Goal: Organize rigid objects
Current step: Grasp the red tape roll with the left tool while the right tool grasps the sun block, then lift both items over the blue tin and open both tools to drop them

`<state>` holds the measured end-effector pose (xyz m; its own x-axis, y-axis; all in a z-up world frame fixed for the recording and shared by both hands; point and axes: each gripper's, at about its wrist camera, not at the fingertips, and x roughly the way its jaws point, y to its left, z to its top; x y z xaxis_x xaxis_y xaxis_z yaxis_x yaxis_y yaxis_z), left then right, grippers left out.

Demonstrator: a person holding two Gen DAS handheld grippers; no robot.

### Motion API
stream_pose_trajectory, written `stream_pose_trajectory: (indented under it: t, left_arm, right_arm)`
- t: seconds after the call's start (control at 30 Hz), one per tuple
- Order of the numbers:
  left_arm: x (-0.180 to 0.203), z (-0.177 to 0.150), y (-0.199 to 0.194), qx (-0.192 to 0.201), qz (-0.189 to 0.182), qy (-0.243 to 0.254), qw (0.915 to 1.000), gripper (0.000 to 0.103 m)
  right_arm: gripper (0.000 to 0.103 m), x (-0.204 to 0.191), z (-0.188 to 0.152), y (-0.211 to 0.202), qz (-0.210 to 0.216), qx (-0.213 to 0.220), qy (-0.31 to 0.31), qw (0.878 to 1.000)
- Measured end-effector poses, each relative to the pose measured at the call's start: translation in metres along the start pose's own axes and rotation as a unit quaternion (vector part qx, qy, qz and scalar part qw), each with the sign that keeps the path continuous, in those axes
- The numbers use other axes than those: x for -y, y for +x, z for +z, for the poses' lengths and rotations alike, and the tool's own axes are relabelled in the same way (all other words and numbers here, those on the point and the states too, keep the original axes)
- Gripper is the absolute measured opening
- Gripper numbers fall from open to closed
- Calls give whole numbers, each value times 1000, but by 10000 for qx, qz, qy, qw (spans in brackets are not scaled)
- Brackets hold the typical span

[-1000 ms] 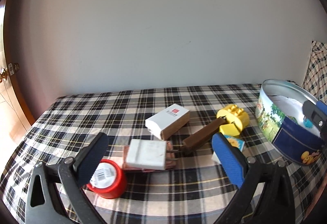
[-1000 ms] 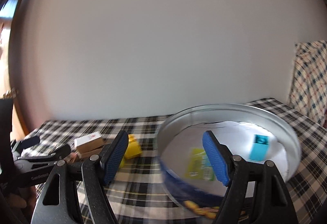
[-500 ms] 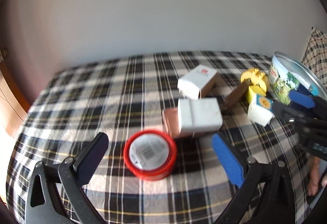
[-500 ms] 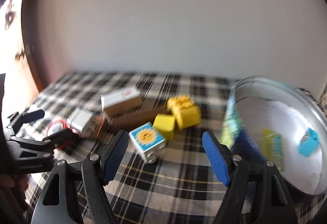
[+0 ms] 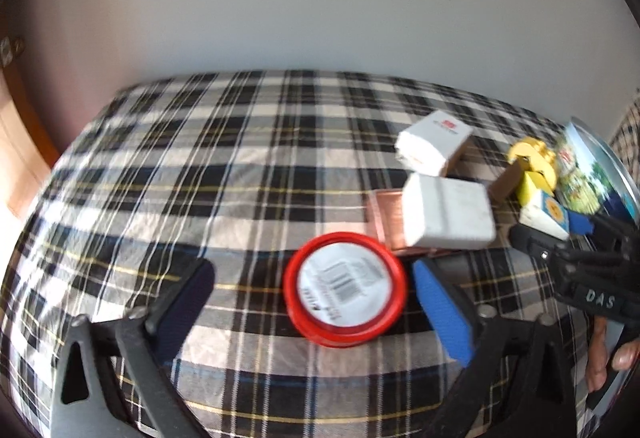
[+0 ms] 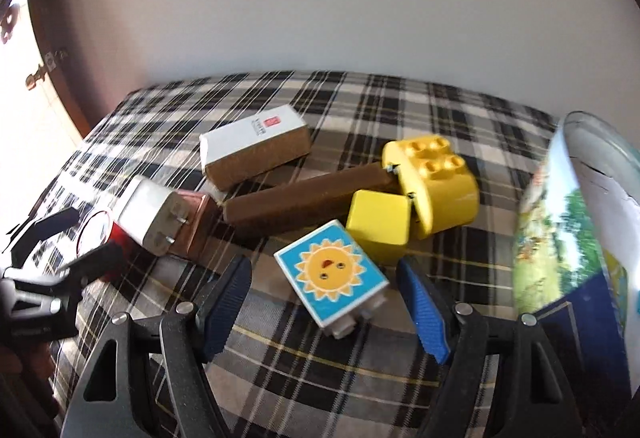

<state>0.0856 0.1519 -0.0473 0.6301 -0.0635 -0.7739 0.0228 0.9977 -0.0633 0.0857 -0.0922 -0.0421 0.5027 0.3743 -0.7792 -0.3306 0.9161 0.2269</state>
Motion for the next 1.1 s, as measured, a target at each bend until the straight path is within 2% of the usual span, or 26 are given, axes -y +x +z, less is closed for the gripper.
stream_pose_trajectory:
  t: [0.03,0.1,0.13,0.23,0.37,0.47,0.6,0.7,0.8,0.9,1.1]
  left_arm:
    - [-4,0,3,-64,-66,-81,9999,85]
    - [-6,0,3,-67,-115,-120,9998,82]
    - [-4,0,3,-70,-94,-54,9999,78]
    - [2,-1,1,-32,-153,132,9998,55]
    - [0,-2,1,-2,-255,94,9996,54]
    - [-5,-2,-2,70,-351,-21,9994,54]
    - [-5,-3,-19,491,-371,-110,9980,54]
    - [-5,-1,-32,941,-350,-169,9948,54]
    - [-5,-1,-37,1129,-466,-277,9921,54]
    - [-4,0,-42,1343,-545,-306,9890,54]
    - [7,-3,-57,1783,-500,-222,9825,54]
  right_arm:
    - [62,-1,0,-1,-4,13,-6,10000]
    - [48,-2,-1,-2,-1,40,-55,10000]
    - [48,-3,-1,-2,9,28,-107,9999]
    - [48,-2,-5,-7,55,22,-183,9998]
    - [48,6,-10,-16,327,72,-46,9994]
    - [48,9,-16,-29,548,264,-29,9981]
    - [48,3,-17,-49,828,731,-203,9937]
    - [48,3,-16,-71,993,1266,-259,9866]
    - [48,5,-16,-80,1050,1502,-251,9827]
    - [48,5,-17,-86,927,1685,-267,9810]
    - [48,13,-16,-90,930,1860,-100,9781]
